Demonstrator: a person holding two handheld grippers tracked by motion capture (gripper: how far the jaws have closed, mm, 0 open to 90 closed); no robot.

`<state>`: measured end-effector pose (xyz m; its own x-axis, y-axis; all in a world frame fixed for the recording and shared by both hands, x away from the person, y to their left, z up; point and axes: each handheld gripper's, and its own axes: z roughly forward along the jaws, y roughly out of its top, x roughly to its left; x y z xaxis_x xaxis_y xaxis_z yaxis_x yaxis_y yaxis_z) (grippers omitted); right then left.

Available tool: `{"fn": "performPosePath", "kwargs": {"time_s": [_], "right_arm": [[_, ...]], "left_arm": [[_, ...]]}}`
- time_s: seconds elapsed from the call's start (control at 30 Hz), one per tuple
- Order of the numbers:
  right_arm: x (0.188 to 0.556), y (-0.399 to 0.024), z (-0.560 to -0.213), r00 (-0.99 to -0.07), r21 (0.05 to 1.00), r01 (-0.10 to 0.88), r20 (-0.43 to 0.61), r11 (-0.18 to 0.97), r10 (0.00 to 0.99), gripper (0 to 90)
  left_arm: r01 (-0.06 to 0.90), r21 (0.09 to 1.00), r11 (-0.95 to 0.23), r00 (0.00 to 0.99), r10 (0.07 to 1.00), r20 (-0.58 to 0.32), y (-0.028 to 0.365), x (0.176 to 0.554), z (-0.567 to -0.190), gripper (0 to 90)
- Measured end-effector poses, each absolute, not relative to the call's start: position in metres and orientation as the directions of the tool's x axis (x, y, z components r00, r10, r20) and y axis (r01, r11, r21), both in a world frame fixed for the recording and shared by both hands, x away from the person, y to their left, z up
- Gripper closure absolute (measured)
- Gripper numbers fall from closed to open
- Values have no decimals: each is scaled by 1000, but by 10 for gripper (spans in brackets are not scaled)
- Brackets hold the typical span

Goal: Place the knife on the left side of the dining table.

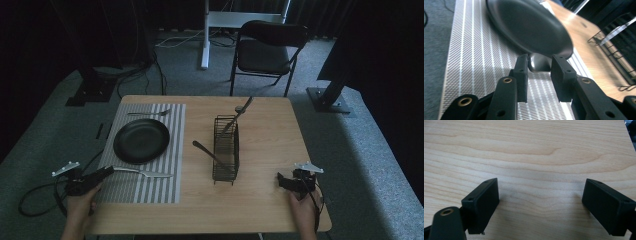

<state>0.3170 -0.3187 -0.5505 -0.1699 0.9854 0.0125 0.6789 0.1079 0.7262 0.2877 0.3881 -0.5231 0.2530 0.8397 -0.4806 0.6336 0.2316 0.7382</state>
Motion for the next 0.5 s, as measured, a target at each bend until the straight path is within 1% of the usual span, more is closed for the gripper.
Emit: {"fn": "performPosePath", "kwargs": {"time_s": [0.07, 0.1, 0.27, 0.43, 0.47, 0.5], "right_arm": [[317, -319, -550, -170, 726, 679, 13, 108, 985, 132], [317, -319, -550, -170, 726, 679, 13, 108, 985, 132], [317, -319, -550, -170, 726, 679, 12, 108, 985, 132], [317, -319, -551, -170, 727, 678, 13, 107, 985, 132], [317, -319, -551, -170, 727, 678, 13, 107, 985, 132], [317, -319, -551, -170, 727, 678, 13, 107, 985, 132]], "left_arm": [[637, 736, 232, 248, 842, -480, 388, 289, -524, 667], [644, 733, 219, 235, 856, -461, 388, 290, -526, 667], [658, 727, 197, 207, 880, -427, 385, 294, -530, 642], [679, 719, 149, 178, 917, -358, 380, 298, -536, 623], [679, 719, 149, 178, 917, -358, 380, 298, -536, 620], [682, 720, 131, 164, 932, -325, 378, 297, -537, 620]]}}
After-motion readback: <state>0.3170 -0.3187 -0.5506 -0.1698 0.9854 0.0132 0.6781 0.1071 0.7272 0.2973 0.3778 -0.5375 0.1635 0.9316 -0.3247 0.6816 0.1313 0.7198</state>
